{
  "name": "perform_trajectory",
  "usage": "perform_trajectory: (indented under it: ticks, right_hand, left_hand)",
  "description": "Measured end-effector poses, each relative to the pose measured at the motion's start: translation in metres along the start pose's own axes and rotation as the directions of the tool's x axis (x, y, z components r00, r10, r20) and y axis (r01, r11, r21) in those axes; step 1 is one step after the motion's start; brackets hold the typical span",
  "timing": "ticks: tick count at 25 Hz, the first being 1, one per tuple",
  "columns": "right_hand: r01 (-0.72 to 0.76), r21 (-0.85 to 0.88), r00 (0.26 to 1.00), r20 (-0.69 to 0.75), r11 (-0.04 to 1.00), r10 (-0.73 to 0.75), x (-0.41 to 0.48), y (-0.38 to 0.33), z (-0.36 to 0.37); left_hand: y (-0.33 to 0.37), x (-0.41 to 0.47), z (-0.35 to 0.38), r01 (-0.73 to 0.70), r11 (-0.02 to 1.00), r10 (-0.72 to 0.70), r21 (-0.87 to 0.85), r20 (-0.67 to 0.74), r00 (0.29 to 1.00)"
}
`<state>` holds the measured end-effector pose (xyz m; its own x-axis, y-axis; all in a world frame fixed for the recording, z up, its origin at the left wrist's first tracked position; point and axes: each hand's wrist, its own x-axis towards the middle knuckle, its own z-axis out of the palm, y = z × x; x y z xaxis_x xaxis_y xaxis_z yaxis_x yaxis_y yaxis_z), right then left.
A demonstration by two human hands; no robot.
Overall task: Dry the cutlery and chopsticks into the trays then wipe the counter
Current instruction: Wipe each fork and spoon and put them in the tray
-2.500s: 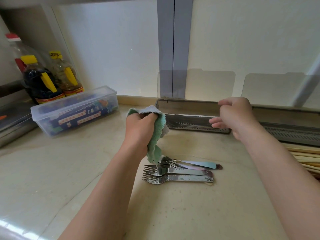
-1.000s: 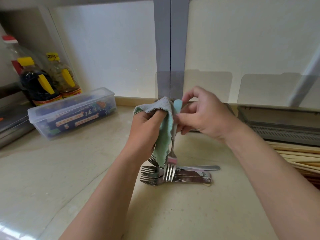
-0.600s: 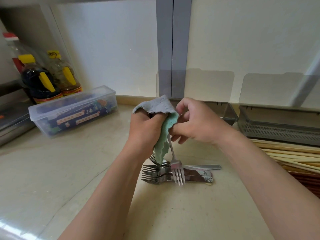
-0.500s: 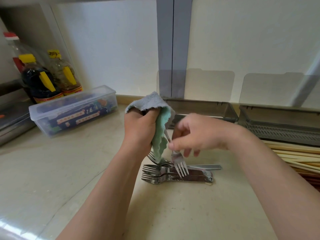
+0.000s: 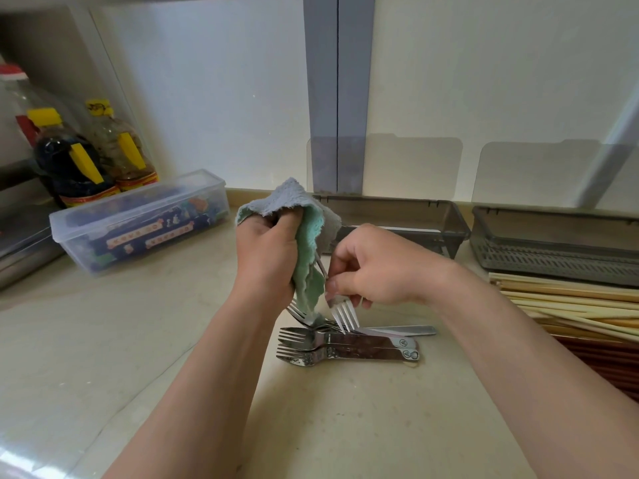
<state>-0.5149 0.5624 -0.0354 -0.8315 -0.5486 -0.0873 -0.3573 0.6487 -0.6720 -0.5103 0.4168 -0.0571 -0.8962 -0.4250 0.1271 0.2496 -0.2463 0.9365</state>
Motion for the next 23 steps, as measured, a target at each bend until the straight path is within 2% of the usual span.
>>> perform_trajectory:
  ticks: [5, 10, 16, 17, 19, 21, 23]
  right_hand:
    - [0.044, 0.035, 0.997, -0.064, 0.998, -0.041, 0.003, -0.006, 0.010]
    - [0.052, 0.144, 0.984, -0.175, 0.988, -0.026, 0.004, -0.003, -0.001]
    - [-0.024, 0.164, 0.984, -0.172, 0.986, 0.053, -0.001, 0.006, -0.022]
    - [-0.014, 0.188, 0.971, -0.233, 0.982, 0.058, -0.001, 0.009, -0.028]
    - [0.060, 0.360, 0.926, -0.369, 0.931, 0.083, -0.001, 0.014, -0.037]
    - [0.152, 0.522, 0.904, -0.417, 0.839, 0.095, 0.000, 0.014, -0.037]
    - [0.190, 0.546, 0.897, -0.434, 0.816, 0.082, 0.002, 0.015, -0.034]
  left_hand:
    - [-0.001, 0.001, 0.000, 0.002, 1.000, -0.001, -0.031, 0.031, 1.000]
    - [-0.004, -0.011, 0.006, -0.015, 0.991, -0.007, 0.135, 0.166, 0.986]
    - [-0.005, -0.013, 0.003, -0.068, 0.952, 0.000, 0.297, 0.224, 0.975]
    - [-0.004, -0.013, 0.002, -0.062, 0.946, -0.021, 0.318, 0.251, 0.968]
    - [-0.005, -0.014, 0.000, -0.060, 0.930, -0.073, 0.363, 0.343, 0.936]
    - [-0.007, -0.017, -0.001, -0.081, 0.909, -0.114, 0.408, 0.433, 0.894]
    - [-0.009, -0.018, 0.000, -0.112, 0.891, -0.122, 0.439, 0.471, 0.874]
